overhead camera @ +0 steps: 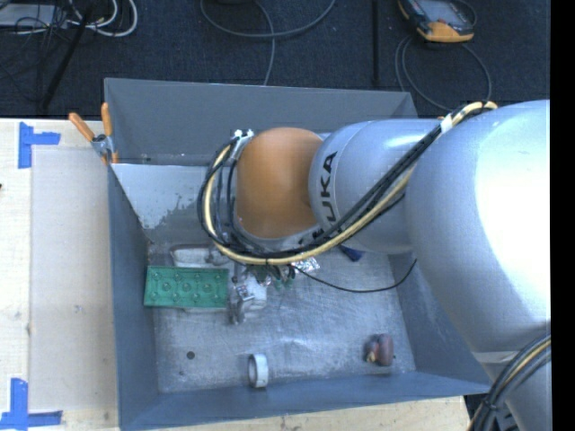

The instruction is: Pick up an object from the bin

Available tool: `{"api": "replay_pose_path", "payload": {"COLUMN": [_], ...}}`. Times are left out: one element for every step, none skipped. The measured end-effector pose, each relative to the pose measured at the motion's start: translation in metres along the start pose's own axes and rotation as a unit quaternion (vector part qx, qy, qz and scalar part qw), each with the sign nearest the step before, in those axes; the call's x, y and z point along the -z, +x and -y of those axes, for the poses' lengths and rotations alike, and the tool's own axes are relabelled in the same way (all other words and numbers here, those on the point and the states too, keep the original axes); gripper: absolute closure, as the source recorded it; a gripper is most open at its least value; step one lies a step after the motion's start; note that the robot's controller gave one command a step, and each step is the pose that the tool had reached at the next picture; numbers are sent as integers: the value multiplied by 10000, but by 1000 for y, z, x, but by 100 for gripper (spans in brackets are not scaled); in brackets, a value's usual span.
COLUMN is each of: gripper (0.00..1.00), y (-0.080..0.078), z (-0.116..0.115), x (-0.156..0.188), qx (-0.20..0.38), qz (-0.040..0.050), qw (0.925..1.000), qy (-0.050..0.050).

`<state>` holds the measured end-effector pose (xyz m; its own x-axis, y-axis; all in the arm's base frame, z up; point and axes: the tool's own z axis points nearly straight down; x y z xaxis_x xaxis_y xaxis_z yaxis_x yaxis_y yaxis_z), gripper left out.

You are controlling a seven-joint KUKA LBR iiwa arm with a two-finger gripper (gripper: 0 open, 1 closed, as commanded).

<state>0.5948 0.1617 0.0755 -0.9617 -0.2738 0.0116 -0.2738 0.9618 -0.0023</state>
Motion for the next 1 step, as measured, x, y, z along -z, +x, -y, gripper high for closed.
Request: {"api": "replay_pose_path", "payload": {"gripper": [100], "y": [-2], "z": [-7], "x": [159], "qx": [1040], "qz": [94], "qw": [9945], "qy": [-3]}}
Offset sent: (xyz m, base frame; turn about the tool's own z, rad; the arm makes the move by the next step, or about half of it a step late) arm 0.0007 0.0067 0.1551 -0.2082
